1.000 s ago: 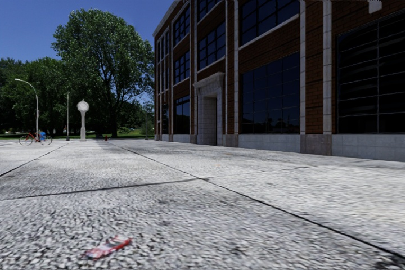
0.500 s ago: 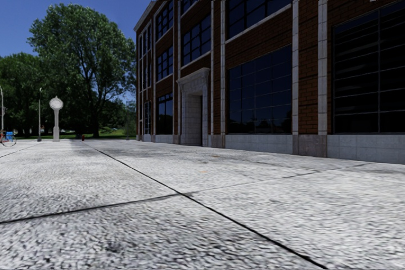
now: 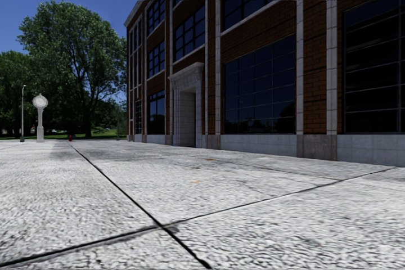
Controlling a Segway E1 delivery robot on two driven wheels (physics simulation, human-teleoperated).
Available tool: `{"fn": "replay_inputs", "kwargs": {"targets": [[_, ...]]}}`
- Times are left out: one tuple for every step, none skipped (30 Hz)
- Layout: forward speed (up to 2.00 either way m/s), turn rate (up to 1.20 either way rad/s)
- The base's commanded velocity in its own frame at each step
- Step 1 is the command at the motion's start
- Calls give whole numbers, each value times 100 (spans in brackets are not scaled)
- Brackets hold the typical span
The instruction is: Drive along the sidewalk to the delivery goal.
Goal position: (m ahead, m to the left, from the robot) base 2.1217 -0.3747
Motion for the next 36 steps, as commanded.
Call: {"fn": "replay_inputs", "kwargs": {"targets": [[200, 0], [200, 0], [200, 0], [200, 0], [200, 0], [200, 0], [200, 0], [200, 0], [200, 0], [200, 0], [200, 0], [200, 0], [200, 0], [200, 0], [200, -2], [200, -8], [200, -19], [200, -19], [200, -23], [190, -29], [169, -33], [169, -33], [148, -34], [135, -34], [126, -34], [126, -34], [117, -36], [89, -49], [82, -55], [77, -56], [67, -55], [67, -55], [60, -46], [55, -32], [53, -27], [53, -27]]}}
